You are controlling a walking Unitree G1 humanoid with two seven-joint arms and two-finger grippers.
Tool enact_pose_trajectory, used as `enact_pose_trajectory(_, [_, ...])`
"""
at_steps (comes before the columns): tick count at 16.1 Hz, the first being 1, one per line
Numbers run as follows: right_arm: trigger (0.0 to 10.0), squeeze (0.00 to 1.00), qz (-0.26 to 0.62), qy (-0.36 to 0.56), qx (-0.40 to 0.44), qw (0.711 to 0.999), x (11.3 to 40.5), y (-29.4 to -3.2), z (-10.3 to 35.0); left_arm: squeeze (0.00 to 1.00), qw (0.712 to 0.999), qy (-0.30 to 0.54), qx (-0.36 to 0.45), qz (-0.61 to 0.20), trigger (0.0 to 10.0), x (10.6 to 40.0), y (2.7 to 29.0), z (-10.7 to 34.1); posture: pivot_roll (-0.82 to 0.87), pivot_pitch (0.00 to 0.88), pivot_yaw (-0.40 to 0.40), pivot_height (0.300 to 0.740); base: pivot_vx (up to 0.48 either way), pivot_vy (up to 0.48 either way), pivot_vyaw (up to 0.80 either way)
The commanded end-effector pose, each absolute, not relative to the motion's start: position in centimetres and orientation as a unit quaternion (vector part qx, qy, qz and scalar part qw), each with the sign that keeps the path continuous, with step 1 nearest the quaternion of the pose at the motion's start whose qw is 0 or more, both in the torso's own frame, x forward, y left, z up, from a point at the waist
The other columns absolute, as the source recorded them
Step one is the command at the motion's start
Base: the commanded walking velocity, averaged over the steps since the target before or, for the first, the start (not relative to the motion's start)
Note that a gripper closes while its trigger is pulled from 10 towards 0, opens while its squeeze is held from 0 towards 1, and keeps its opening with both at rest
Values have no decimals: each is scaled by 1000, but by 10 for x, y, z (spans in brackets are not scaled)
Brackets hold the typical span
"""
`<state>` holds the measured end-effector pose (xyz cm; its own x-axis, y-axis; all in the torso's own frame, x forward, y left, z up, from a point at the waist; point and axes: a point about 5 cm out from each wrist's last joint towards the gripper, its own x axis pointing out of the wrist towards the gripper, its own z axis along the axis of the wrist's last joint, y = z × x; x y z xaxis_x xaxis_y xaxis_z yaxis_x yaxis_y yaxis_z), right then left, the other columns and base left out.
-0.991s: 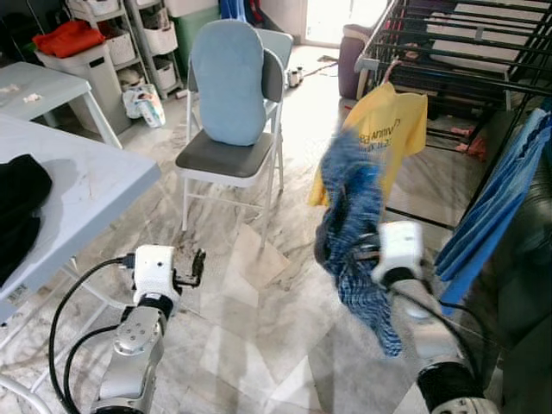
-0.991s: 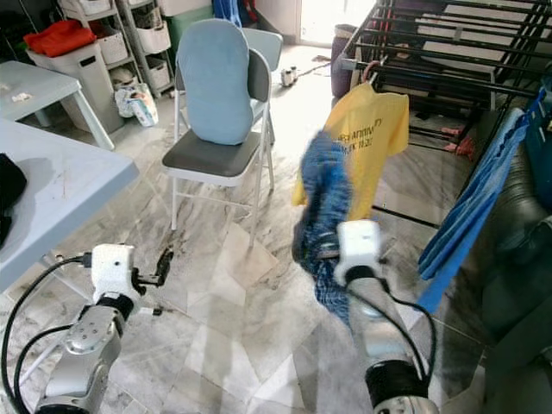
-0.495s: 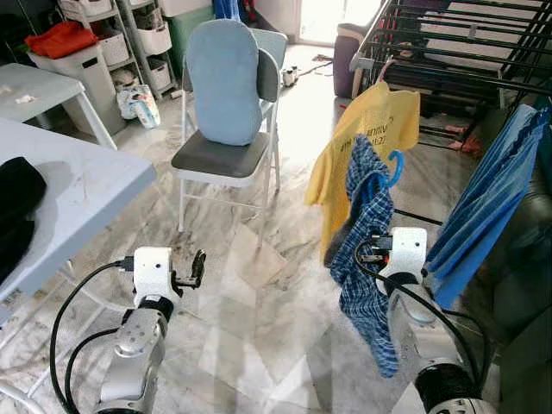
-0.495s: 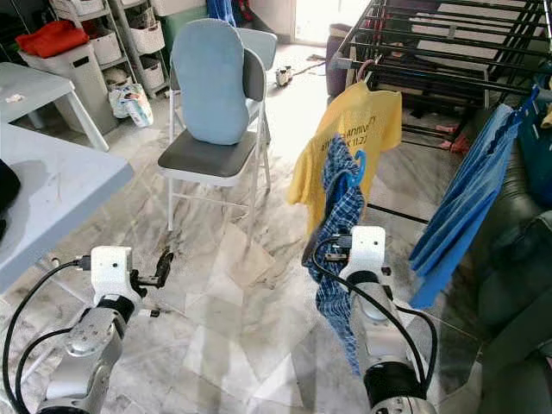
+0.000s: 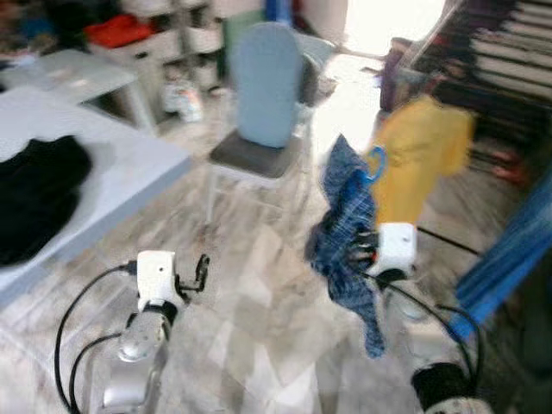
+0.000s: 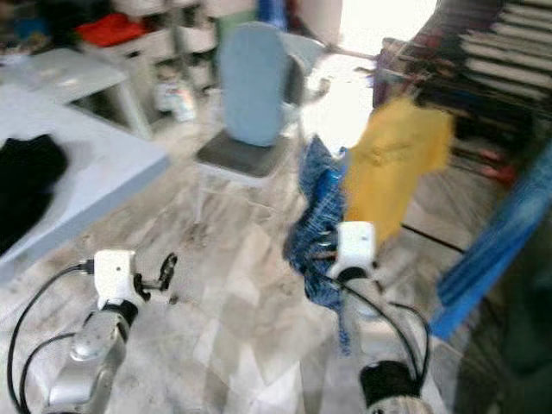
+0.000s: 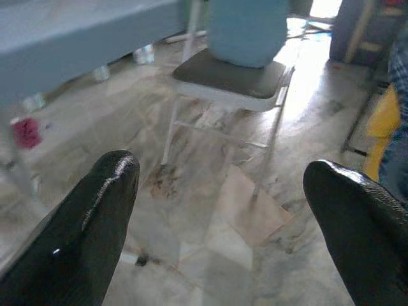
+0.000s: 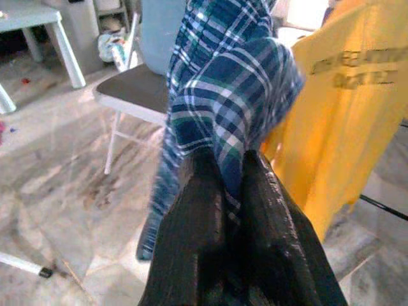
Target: Hang hanger
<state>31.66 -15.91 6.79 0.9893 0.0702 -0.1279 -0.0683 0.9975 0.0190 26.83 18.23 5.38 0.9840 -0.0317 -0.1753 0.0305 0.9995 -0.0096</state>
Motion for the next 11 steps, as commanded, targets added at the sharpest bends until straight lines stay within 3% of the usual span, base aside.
enact_pose_trajectory(1, [10000,0,51,56,12,997,320,-150,73,0,996,86,-2,-13,10000,270,185,57,-33,0,-9,740,0,0,800])
enact_pose_trajectory(11, [10000,0,76,60,20,995,323,-145,74,0,996,87,-2,-6,10000,273,187,57,-31,0,-16,740,0,0,800])
